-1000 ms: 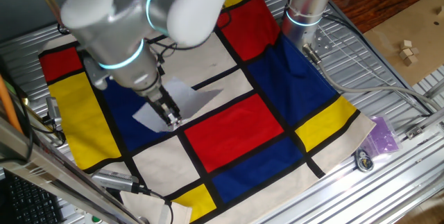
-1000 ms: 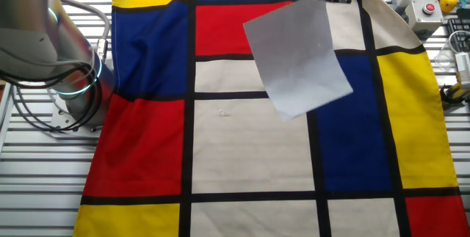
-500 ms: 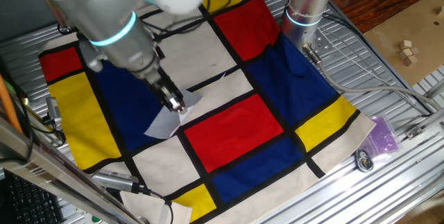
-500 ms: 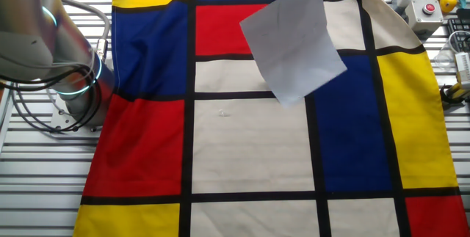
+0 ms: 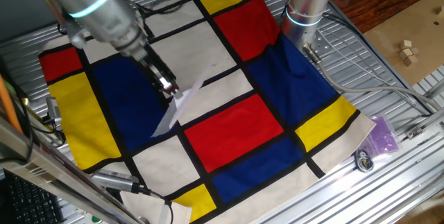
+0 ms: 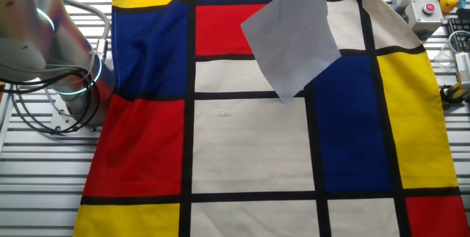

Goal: Flip over and spread out the paper that is laid flat on the table

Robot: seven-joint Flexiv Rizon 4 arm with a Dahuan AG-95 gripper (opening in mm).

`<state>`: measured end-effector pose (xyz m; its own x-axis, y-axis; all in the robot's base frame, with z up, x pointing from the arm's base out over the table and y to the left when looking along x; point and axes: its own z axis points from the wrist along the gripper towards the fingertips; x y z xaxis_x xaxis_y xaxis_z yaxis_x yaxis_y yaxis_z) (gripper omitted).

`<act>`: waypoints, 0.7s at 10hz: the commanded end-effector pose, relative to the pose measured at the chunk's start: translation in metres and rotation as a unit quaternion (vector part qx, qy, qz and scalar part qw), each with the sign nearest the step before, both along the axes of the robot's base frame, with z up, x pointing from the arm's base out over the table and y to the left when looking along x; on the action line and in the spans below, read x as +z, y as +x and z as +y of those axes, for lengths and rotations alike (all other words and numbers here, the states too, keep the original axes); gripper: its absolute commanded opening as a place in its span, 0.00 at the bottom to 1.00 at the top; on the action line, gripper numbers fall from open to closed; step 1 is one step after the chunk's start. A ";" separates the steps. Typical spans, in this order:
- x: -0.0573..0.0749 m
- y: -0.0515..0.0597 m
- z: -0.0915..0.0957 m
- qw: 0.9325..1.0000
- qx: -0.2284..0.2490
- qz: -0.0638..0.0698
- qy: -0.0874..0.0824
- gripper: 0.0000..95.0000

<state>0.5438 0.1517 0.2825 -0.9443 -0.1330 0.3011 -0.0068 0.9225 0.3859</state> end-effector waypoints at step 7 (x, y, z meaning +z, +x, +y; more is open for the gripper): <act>0.034 0.022 0.024 0.998 -0.036 0.041 0.017 0.00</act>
<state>0.5654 0.1748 0.3157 -0.9229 -0.0756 0.3775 0.0945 0.9060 0.4126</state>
